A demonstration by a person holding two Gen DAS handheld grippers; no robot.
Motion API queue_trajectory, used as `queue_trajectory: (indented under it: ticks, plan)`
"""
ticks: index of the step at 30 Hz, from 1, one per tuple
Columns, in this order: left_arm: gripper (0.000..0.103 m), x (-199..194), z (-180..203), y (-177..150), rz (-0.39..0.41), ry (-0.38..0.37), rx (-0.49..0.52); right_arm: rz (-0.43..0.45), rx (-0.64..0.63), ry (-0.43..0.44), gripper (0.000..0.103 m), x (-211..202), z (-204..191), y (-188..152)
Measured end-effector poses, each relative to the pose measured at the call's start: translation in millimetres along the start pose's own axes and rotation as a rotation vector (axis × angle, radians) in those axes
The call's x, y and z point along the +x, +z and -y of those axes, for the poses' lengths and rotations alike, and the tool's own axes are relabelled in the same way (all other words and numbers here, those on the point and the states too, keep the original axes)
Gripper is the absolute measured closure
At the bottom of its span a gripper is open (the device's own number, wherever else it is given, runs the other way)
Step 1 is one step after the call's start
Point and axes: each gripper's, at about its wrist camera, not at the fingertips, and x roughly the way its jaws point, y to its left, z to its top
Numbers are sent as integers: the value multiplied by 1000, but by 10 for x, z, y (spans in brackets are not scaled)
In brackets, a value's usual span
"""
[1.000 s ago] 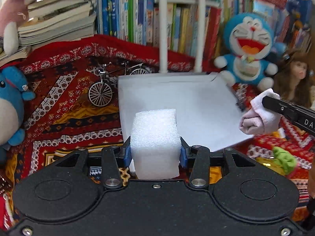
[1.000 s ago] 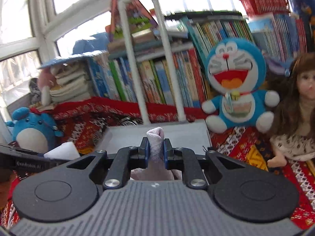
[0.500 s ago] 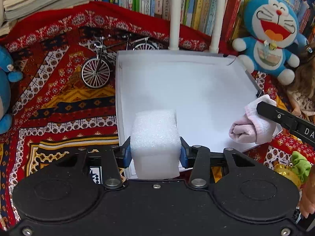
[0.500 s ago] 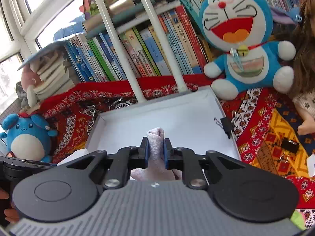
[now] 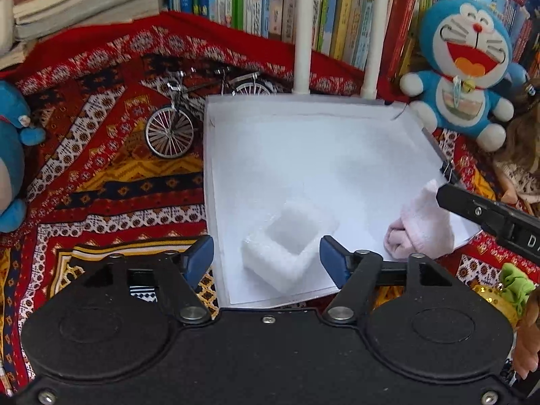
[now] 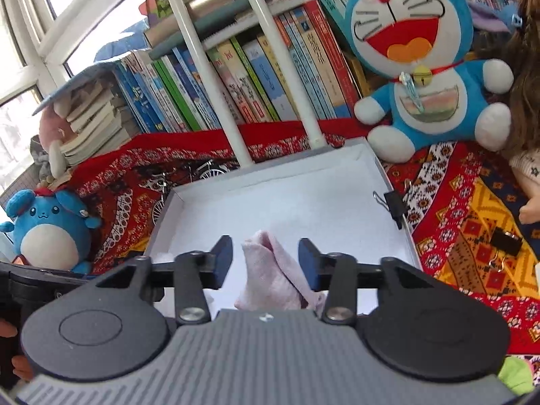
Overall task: Organize soft objects
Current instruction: 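Move the left gripper to the green floral cloth while the right gripper reaches the blue pouch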
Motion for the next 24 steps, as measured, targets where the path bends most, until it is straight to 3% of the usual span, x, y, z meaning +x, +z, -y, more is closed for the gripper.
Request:
queue_trajectory:
  ticks: [7,14,24]
  plan:
    - [25,-352,-8,-91,61,-7,7,22,-46,13,36,-234,-50,-24]
    - [22,-818,43,-434,166,-29,52,70,-176,27,19,-629,-202,-185]
    - [20,-1323,-42,-988,274,-66,23,123,-296,108,14,-1121,-403,-518]
